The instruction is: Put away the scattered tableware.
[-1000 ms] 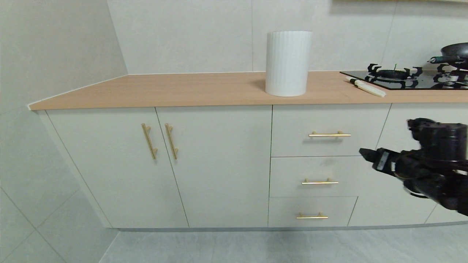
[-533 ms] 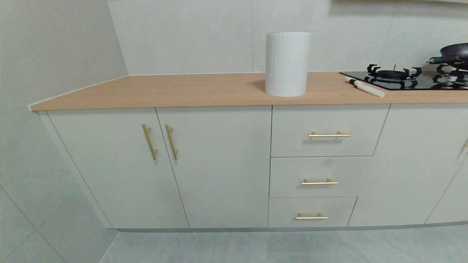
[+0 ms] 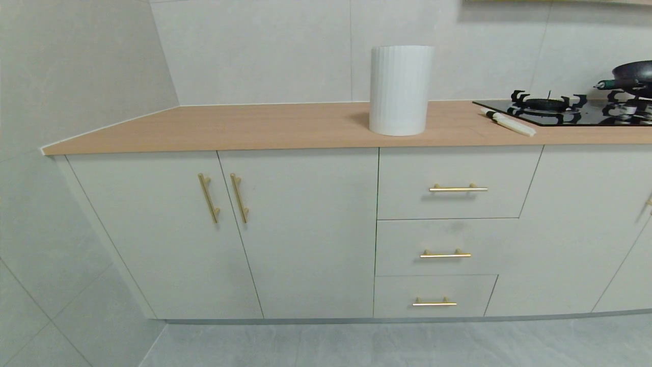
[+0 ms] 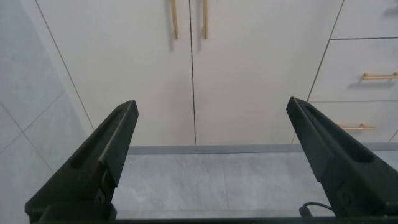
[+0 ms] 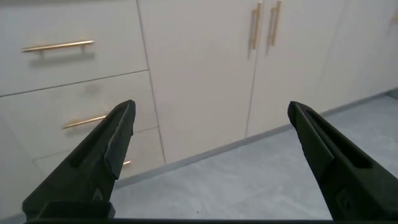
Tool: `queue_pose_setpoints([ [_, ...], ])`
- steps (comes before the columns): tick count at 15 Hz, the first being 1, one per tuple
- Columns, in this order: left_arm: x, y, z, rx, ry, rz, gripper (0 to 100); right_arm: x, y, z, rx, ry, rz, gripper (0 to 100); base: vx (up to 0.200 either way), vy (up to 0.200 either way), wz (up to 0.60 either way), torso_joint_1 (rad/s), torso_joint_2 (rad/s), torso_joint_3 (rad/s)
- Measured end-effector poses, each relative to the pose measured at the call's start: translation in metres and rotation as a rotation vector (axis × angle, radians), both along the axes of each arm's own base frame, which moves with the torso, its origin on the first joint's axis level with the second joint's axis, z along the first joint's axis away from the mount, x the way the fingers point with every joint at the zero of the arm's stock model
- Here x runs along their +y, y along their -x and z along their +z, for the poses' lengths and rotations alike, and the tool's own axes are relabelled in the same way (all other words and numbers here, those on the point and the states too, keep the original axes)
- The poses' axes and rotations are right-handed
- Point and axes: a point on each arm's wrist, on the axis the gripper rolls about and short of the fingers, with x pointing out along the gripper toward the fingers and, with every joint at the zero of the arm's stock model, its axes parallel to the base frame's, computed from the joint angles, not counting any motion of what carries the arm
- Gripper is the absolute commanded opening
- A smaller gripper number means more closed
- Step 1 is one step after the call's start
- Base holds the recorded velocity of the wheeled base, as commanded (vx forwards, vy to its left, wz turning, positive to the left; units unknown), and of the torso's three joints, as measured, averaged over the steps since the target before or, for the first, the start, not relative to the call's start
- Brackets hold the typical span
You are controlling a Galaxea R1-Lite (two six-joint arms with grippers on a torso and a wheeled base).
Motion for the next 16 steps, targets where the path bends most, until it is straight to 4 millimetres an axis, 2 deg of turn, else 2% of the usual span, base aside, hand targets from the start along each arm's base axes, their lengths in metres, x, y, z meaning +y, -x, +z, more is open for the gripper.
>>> queue_pose_setpoints([
  [3, 0.000, 0.000, 0.000, 0.000, 0.000, 0.001, 100, 0.005, -0.008, -0.021, -0.028, 0.023, 0.196, 100, 0.000, 0.000, 0.00, 0.000, 0.00, 0.000],
  [5, 0.000, 0.000, 0.000, 0.000, 0.000, 0.000, 100, 0.008, -0.013, -0.036, 0.014, 0.025, 0.340, 100, 0.000, 0.000, 0.00, 0.000, 0.00, 0.000],
  [7, 0.000, 0.000, 0.000, 0.000, 0.000, 0.000, 100, 0.010, -0.014, -0.043, 0.048, 0.002, 0.422, 100, 0.000, 0.000, 0.00, 0.000, 0.00, 0.000],
  [16, 0.000, 0.000, 0.000, 0.001, -0.003, 0.001, 100, 0.010, -0.015, -0.046, 0.071, -0.009, 0.447, 100, 0.000, 0.000, 0.00, 0.000, 0.00, 0.000],
])
